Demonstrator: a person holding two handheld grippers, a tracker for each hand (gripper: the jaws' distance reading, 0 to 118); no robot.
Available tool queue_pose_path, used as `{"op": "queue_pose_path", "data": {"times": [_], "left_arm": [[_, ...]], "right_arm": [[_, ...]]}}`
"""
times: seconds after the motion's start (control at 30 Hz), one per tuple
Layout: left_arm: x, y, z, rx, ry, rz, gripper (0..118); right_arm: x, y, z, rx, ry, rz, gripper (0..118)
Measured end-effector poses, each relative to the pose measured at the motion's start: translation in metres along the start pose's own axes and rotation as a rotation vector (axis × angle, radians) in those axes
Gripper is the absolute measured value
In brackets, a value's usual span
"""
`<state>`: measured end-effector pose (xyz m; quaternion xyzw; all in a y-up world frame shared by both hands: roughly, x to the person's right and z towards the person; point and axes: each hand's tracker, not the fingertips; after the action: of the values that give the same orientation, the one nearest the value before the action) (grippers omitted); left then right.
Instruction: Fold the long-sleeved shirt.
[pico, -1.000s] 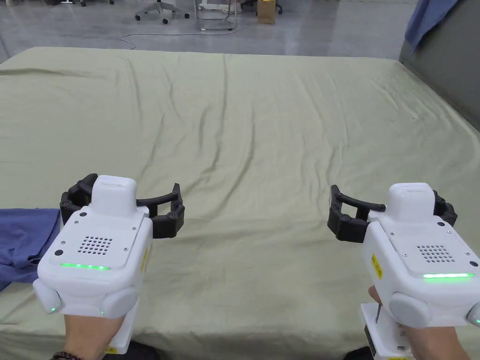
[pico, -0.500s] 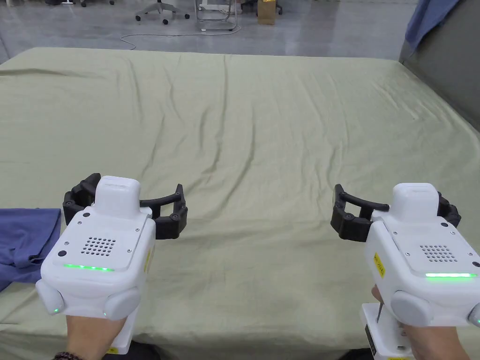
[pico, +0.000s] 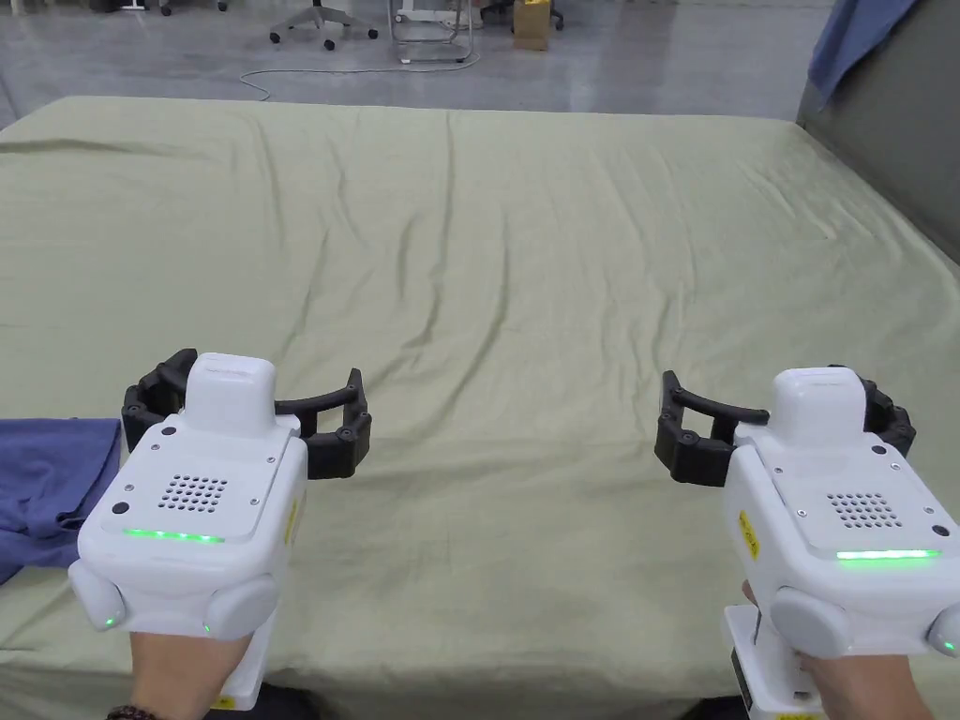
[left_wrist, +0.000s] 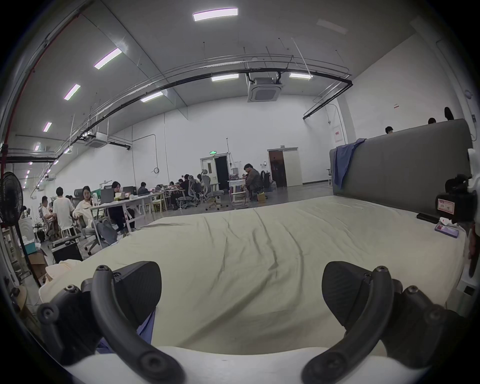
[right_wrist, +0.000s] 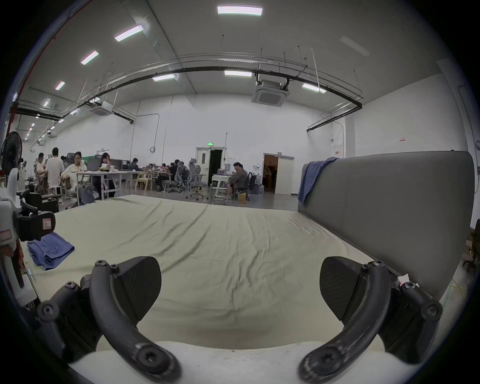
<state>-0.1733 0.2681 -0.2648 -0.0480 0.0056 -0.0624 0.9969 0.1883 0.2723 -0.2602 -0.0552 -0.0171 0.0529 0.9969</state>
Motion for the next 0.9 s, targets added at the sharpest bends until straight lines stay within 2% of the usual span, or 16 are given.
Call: {"op": "queue_pose_path", "data": {"times": [0.9], "left_arm": [[0.0023, -0.0027, -0.0028, -0.008, -0.006, -0.016, 118]], "right_arm": [[-0.0030, -0.0026, -0.0022, -0.014, 0.007, 0.007, 118]]}}
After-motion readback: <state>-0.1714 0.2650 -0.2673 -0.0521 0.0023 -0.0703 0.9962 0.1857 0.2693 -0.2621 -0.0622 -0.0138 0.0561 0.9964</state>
